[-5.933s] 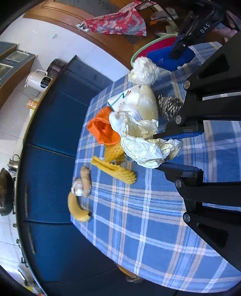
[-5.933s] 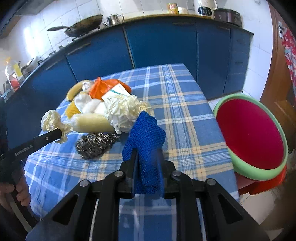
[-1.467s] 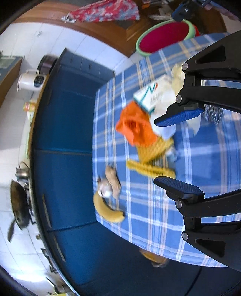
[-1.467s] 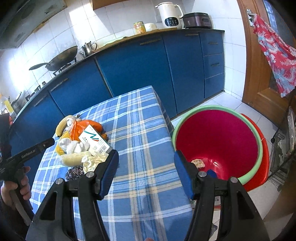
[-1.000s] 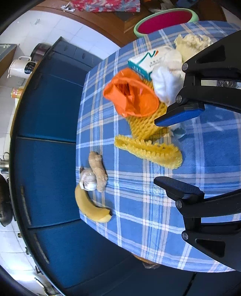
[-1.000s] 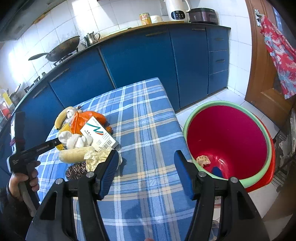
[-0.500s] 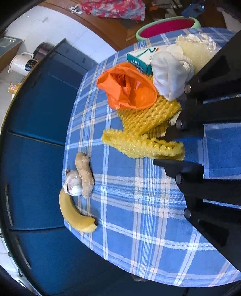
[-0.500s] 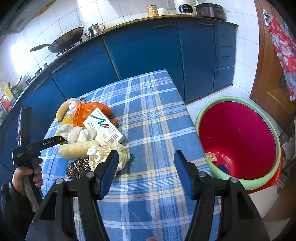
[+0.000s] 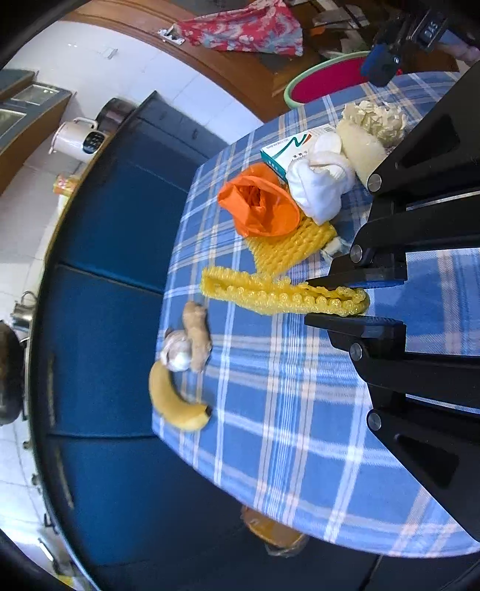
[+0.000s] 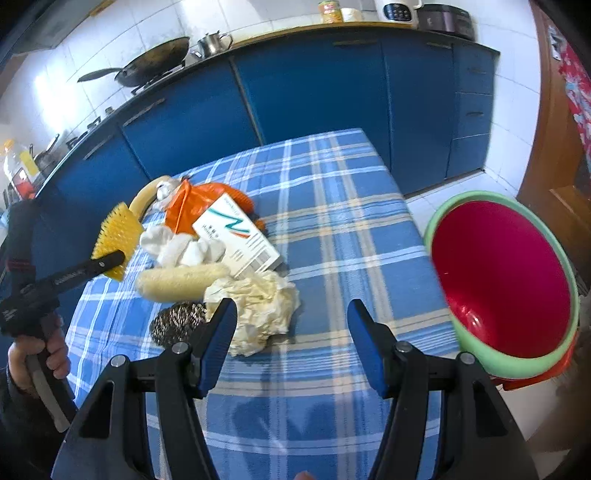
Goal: Collect trash
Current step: 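Grasp a yellow foam net with the left tool while the right tool grasps crumpled paper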
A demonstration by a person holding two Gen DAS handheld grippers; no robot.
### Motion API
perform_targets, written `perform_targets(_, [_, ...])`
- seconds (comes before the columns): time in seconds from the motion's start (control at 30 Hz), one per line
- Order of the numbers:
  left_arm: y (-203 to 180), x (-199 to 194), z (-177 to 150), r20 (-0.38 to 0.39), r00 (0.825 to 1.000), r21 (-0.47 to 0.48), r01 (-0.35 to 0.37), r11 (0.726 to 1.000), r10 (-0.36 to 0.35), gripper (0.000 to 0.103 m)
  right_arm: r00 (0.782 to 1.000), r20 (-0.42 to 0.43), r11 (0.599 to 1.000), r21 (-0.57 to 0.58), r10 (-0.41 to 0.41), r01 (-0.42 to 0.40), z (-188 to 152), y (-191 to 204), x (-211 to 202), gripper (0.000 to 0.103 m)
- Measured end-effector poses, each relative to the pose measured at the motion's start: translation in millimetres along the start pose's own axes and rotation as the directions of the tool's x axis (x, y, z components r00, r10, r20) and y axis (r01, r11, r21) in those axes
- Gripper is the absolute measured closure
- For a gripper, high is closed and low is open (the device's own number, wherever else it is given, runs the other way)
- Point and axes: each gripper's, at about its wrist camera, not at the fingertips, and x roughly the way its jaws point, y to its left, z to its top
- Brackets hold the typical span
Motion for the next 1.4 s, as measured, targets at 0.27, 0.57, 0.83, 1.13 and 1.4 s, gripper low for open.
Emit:
perform_targets(0.27, [9, -23, -10, 0.033, 0.999, -0.017, 0.004, 1.0, -0.003, 0.092, 0.999, -0.04, 1.0, -0.021, 0.013, -0.014, -6, 10, 16, 0.039])
perform_targets(0.57, [6, -25, -24, 0.018, 0.999, -0.03, 0.04, 0.999, -0.039, 0.092, 0.996, -0.068, 0.999, -0.009, 0.052, -0.053, -5, 16, 37, 0.039])
perform_targets(0.83, [6, -25, -32, 0.008, 0.999, -0.037, 0.049, 0.998, -0.049, 0.092, 0.991, -0.094, 0.995, -0.011, 0.096, -0.097, -9, 23, 47, 0.052])
perform_targets(1.13, [-2, -36, -32, 0.025, 0.998, -0.026, 0.066, 0.997, -0.065, 0.092, 0.993, -0.068, 0.995, -0.023, 0.098, -0.1, -11, 24, 38, 0.062])
perform_targets(1.4, [-18, -50, -30, 0.045, 0.995, 0.003, 0.089, 0.996, -0.089, 0.092, 0.996, -0.015, 0.996, -0.018, 0.088, -0.088, -12, 19, 12, 0.062])
